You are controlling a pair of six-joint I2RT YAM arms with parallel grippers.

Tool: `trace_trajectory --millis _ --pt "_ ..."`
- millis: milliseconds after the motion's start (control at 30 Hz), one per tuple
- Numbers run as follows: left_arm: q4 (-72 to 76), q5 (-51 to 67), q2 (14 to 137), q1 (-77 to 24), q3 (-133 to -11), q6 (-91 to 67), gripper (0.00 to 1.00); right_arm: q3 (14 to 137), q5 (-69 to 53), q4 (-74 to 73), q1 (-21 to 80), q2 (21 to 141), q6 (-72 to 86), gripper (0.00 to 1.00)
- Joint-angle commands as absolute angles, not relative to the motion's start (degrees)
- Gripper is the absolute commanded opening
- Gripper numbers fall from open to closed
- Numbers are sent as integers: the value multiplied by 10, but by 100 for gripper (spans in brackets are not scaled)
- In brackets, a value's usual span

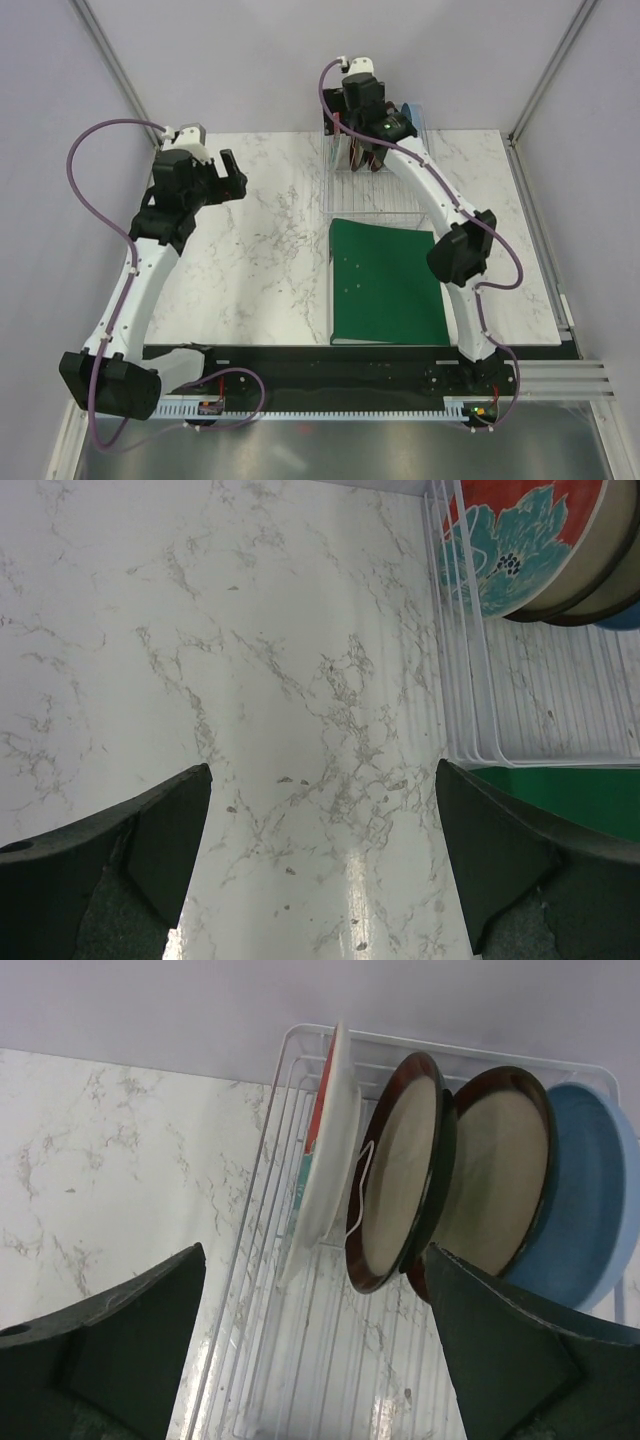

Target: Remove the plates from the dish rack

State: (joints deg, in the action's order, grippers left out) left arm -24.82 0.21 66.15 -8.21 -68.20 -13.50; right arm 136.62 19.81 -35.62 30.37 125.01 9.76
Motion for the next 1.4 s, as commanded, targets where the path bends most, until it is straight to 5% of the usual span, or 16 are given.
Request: trace_trajectory --millis 0,300,700,1100,1200,1367 --pt "-243 6 674 -83 -693 -152 100 1424 284 -348 328 1304 67 98" --pt "-233 -26 714 -83 -693 -159 100 1437 431 -273 355 1387 0 98" --pt "-224 -33 725 -83 -695 -149 100 1451 390 -213 329 1430 24 97" --pt "-221 -29 745 -83 -694 -149 100 1450 305 -162 309 1446 69 49" --pt "-221 -30 744 -83 -693 -149 100 1449 295 -149 307 1439 77 27" --pt "-220 -32 742 -83 -691 -149 100 1427 308 -129 308 1413 61 18"
